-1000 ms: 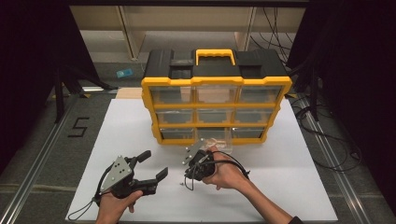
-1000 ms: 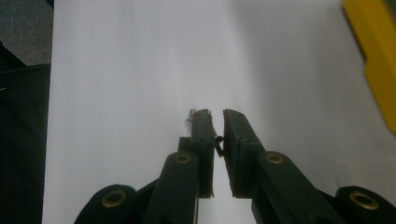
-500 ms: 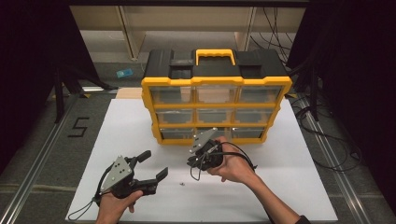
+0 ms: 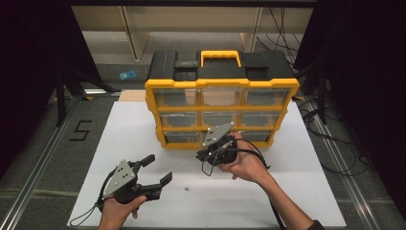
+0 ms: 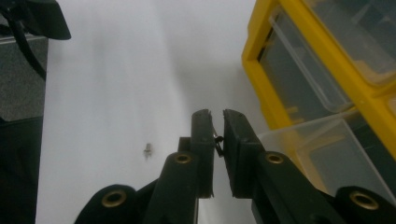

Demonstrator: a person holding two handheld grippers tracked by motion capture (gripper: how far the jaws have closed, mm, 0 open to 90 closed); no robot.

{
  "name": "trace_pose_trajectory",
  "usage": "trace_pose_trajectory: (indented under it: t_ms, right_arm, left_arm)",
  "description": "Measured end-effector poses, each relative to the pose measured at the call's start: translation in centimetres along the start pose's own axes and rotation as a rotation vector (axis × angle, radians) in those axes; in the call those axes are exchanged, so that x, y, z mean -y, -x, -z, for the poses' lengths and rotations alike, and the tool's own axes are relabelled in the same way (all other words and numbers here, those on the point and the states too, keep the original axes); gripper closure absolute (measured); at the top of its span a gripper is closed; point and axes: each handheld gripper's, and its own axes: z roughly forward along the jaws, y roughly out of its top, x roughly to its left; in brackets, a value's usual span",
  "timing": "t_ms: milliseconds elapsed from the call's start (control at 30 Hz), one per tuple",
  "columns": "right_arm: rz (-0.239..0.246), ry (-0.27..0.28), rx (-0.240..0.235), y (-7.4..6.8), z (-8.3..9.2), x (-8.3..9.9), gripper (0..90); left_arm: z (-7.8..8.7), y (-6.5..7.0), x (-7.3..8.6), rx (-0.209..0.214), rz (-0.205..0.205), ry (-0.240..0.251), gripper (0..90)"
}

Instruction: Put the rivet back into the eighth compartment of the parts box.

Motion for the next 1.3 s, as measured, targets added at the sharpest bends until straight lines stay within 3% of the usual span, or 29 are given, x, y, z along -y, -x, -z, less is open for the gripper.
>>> trace_pose_trajectory:
  t_ms: [467, 933, 1300]
  right_arm:
    - [-0.039, 0.05, 0.066, 1.8, 2.1, 0.5, 83.0]
    - [-0.083, 0.053, 0.14, 3.3, 2.6, 1.6, 82.9]
    - [-0.097, 0.046, 0.157, 4.4, 2.7, 2.4, 82.9]
  left_arm:
    - [0.0, 0.0, 0.0, 0.0, -0.001, 0.0, 16.8]
    - [0.0, 0.0, 0.0, -0.003, 0.001, -0.006, 16.8]
    - [0.0, 0.0, 0.0, -0.003, 0.002, -0.002, 16.8]
